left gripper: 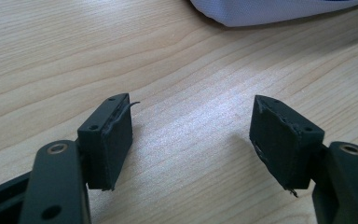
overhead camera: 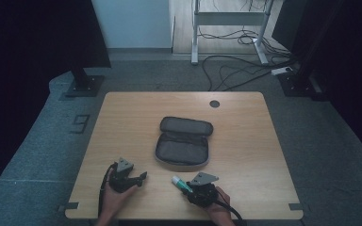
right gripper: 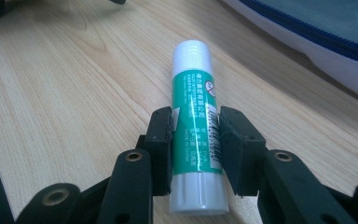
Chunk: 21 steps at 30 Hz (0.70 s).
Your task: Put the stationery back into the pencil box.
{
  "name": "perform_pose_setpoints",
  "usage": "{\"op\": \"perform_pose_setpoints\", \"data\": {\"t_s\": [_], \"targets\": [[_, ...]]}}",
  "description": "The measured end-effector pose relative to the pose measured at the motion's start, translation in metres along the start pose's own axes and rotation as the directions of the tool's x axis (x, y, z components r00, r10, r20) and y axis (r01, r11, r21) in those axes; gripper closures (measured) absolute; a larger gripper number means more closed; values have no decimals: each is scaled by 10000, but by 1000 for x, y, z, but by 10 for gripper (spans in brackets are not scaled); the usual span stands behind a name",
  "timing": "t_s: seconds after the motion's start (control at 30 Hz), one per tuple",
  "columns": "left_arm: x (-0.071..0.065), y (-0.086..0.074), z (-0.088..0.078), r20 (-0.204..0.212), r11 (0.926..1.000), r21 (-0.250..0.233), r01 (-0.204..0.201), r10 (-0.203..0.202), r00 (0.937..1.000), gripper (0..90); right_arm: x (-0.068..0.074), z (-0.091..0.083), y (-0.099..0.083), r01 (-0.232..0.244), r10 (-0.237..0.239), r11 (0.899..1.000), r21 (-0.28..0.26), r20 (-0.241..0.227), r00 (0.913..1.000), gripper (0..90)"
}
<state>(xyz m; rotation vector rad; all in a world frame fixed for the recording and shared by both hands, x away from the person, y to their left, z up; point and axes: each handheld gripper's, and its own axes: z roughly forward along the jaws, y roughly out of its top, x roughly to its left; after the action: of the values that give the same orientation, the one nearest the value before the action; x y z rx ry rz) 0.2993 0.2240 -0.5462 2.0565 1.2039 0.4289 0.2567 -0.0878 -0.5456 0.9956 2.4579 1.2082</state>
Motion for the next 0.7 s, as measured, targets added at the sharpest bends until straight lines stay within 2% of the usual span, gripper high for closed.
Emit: {"op": "perform_pose_setpoints", "data": {"t_s": [0.17,0.7], "targets": [[0,0,0,-19,10000,17,-25,25,10000,301,-3,-6,2,-152,150,9997,-199,-102,9998,647],[-1,0,0,-71,10000,40,-76,76,9999,301,-6,-16,7,-222,212,9982,-549,-189,9996,647]]}}
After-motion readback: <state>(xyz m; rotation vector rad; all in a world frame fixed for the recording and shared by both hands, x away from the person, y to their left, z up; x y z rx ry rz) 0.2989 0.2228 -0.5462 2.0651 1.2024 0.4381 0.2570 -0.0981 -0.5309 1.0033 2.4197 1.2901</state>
